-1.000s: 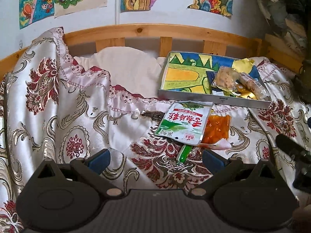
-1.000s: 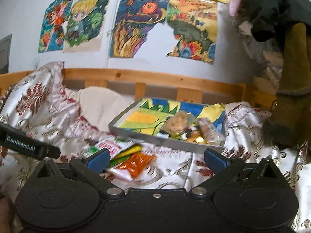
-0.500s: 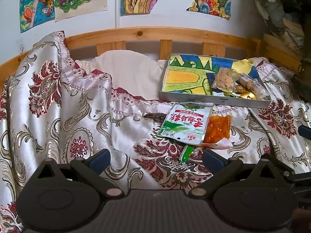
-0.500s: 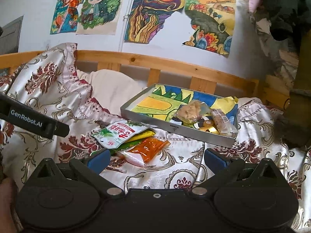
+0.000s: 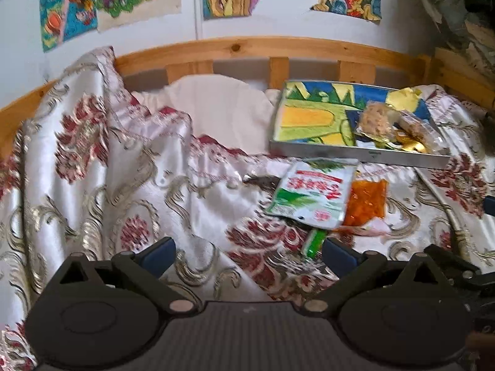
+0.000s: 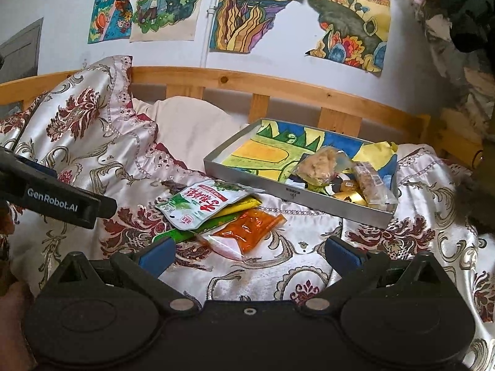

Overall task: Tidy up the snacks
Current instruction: 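Withdraw both open tools from the tray toward the white-green packet and orange bag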

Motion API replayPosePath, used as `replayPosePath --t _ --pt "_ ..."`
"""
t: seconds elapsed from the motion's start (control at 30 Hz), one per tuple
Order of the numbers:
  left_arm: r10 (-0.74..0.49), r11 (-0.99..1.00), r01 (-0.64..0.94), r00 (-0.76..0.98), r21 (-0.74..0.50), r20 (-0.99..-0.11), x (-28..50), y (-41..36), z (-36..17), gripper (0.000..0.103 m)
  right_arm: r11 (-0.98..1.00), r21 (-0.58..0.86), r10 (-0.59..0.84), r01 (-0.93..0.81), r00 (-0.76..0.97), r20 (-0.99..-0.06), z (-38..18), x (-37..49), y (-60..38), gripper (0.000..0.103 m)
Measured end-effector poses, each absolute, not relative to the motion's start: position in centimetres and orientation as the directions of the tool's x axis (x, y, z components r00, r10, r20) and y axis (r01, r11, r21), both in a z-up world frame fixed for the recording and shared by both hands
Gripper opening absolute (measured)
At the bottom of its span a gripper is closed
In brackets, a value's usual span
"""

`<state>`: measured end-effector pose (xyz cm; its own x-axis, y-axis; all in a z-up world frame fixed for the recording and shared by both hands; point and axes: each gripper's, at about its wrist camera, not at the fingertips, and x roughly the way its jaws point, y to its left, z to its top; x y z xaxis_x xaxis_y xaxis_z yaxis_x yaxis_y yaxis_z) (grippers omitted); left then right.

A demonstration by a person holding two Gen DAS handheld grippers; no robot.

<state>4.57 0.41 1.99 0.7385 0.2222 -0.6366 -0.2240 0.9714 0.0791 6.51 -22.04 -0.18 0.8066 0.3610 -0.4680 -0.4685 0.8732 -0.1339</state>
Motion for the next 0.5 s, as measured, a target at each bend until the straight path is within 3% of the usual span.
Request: replayPosePath --t 0.2,0.5 --pt "0.272 0.961 -0.239 0.754 0.136 -0.598 5.0 -0.1 2.3 0.102 0.876 -0.106 0.366 -0.470 0.793 -0.488 0.1 8.1 -22.3 0.102" --pt "0.260 0.965 -0.218 0.738 0.145 -0.623 7.6 0.1 2.1 0.102 0.859 -0.115 0.389 -0.498 0.784 -0.484 0.2 10.7 -21.8 0.102"
